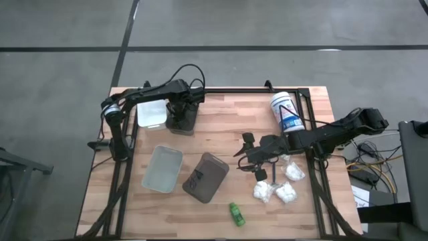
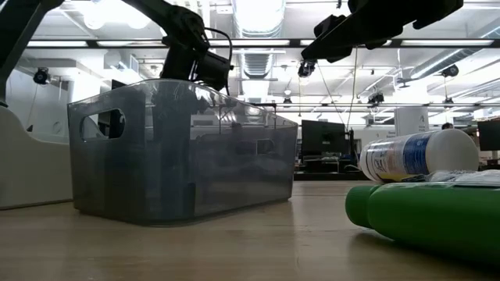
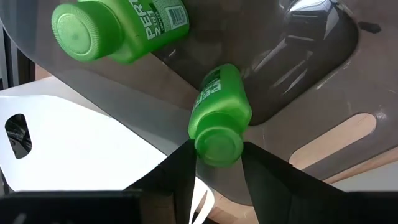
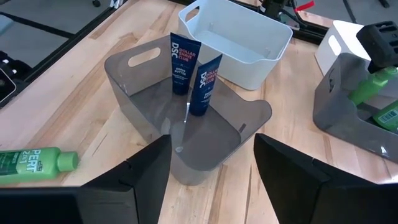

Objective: Pick & Place Travel size toiletries
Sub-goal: Put the top green shampoo into the top black transparent bin, then put the middle blue razor into the gray bin

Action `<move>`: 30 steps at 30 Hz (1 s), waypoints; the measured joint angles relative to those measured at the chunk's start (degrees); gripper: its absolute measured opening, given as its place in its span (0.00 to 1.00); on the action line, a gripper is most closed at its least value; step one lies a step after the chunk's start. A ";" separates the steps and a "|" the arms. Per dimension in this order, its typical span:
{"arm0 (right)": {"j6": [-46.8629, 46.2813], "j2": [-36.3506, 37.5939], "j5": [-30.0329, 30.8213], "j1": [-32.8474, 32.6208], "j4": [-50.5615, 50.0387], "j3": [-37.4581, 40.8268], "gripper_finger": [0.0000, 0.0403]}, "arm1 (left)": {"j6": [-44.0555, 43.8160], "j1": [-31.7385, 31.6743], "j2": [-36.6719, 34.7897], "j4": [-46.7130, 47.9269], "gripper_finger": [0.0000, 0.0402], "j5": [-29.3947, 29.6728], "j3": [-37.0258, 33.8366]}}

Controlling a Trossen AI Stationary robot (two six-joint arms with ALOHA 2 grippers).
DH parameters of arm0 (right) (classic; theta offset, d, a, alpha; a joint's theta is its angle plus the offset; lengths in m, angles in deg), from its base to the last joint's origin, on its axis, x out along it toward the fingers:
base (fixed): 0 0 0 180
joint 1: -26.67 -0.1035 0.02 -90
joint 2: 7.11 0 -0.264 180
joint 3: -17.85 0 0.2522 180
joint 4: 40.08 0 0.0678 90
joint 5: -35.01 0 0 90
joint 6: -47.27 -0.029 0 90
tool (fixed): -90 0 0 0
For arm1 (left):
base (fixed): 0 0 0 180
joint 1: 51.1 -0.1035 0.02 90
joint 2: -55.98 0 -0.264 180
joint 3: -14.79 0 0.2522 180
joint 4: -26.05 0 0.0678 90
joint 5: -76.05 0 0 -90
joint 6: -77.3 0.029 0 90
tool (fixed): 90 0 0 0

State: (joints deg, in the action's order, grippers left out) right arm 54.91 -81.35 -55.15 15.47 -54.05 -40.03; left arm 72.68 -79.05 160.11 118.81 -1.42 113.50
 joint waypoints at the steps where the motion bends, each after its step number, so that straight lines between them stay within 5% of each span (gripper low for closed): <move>1: 0.00 0.00 -0.02 0.00 0.00 0.00 0.58 | 0.00 0.00 -0.02 0.02 0.34 0.04 0.00; 16: -0.07 0.00 0.00 0.00 0.02 0.00 0.66 | 2.26 0.02 -2.36 1.02 0.34 3.00 1.33; 30: -0.36 -0.02 0.01 0.00 0.02 0.11 0.71 | -0.93 1.19 -20.32 -2.96 0.34 3.24 0.53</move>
State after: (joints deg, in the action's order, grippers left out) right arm 54.55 -81.37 -55.14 15.47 -54.02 -39.92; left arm 71.74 -77.86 139.79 115.85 1.82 114.03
